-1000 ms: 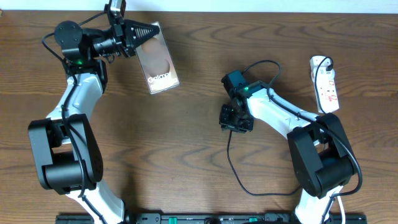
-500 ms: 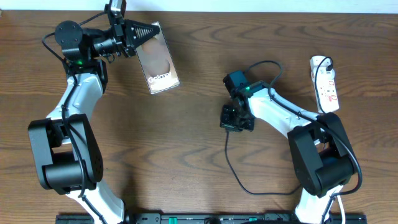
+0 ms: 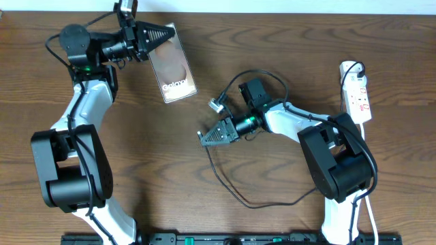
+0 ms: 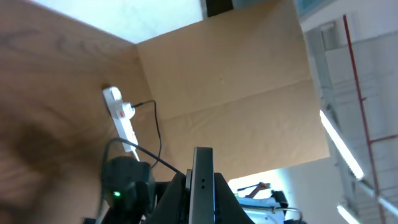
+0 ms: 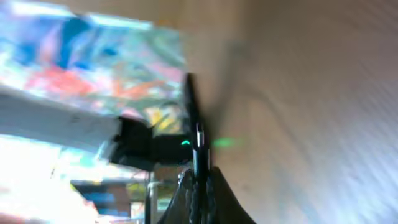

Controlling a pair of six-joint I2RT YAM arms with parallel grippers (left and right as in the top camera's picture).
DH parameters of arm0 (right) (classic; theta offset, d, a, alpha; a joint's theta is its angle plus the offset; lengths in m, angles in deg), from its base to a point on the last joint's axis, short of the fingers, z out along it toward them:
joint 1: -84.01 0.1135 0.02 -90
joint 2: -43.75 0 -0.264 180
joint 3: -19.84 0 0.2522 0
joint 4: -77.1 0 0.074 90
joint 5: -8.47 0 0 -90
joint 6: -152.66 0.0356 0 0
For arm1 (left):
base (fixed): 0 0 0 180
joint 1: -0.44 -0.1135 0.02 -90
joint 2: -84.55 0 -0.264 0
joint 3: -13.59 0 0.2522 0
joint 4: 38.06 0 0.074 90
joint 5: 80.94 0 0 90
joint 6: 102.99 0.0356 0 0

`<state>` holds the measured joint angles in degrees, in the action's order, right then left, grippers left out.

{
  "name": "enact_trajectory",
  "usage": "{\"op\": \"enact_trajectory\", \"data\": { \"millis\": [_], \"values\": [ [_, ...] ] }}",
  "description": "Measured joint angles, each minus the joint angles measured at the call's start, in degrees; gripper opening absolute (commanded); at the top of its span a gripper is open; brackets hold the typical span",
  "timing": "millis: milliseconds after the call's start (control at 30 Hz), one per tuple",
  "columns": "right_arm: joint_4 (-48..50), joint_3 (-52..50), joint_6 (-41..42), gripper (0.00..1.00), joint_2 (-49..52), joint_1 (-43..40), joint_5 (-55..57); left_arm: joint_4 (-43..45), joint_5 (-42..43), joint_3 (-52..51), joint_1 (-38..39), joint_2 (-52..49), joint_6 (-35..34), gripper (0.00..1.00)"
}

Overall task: Plug charger to phone and switch on socket
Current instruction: 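Carry the connector with the right gripper toward the phone's bottom port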

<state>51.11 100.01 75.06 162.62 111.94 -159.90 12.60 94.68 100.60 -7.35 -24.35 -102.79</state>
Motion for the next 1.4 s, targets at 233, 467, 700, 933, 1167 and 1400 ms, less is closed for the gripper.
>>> {"op": "enact_trajectory", "data": {
  "millis": [233,467,700,933,1167,1400],
  "values": [
    [14.4,0.0,5.8,0.01,0.0,0.0,-7.4,4.9,0.4,0.0,0.0,0.0,0.0,0.07],
    [32.2,-0.1,15.1,0.01,0.0,0.0,-9.2,5.0,1.1,0.0,-0.1,0.0,0.0,0.07],
    [51.3,0.0,27.3,0.01,0.0,0.0,-10.1,4.5,0.2,0.0,-3.3,0.0,1.2,0.07],
    [54.5,0.0,30.5,0.01,0.0,0.7,-10.2,3.9,-0.2,0.0,-5.8,0.0,3.1,0.07],
    [59.3,0.0,31.3,0.01,0.0,2.3,-10.2,3.9,0.0,0.0,-4.5,0.0,6.5,0.07],
    [68.5,0.0,31.9,0.01,0.0,3.3,-10.1,3.4,0.0,0.0,-4.1,0.0,7.6,0.07]
  ]
}}
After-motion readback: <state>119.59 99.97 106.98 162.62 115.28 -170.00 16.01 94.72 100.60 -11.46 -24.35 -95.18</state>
